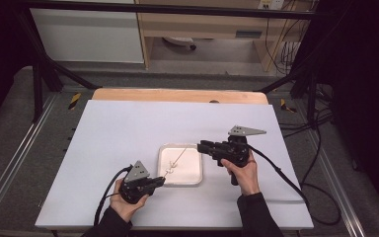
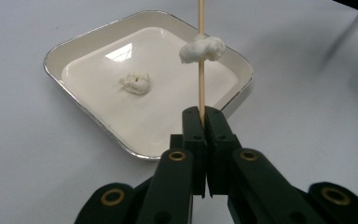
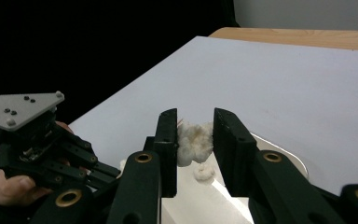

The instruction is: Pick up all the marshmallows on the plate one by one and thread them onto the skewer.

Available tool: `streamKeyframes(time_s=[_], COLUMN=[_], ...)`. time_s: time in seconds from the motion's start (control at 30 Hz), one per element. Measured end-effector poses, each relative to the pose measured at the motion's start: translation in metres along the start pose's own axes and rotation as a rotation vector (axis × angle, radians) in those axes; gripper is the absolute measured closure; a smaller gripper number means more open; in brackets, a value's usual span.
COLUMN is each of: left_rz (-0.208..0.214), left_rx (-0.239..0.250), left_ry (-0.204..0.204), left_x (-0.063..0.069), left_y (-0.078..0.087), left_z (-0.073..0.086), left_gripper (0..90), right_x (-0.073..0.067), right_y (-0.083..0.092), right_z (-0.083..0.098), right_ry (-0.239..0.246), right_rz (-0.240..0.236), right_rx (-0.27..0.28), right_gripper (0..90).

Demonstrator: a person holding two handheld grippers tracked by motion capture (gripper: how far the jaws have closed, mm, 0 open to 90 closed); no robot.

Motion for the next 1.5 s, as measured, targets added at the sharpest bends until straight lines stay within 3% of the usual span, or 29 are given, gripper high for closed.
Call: streamKeyframes(time_s=[0.53, 1.03, 1.5], left_rz=[0.009, 0.008, 0.022], left_rx=[0.004, 0.005, 0.012], left_ry=[-0.013, -0.015, -0.036], left_x=[0.004, 0.004, 0.005], left_y=[0.000, 0.000, -0.001], left_z=[0.000, 0.000, 0.000], left_gripper=[88.4, 88.4, 88.4], right_x=[0.001, 0.000, -0.007], right_y=[-0.024, -0.033, -0.038], right_z=[-0.004, 0.003, 0.010], right_ry=[-0.074, -0.097, -0.129], right_rz=[-0.055, -0.079, -0.143], right_rx=[0.003, -0.014, -0.029], right_gripper=[72.1, 72.2, 75.3])
Point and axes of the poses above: each handheld gripper's, and its own axes: y roughly backward along the jaws, z roughly out of its underside, x roughly to its right, the point moved 4 cm from there along -y, roughly forward along the jaws, and after that the axes turned 7 degrees about y, right-handed, at the moved point
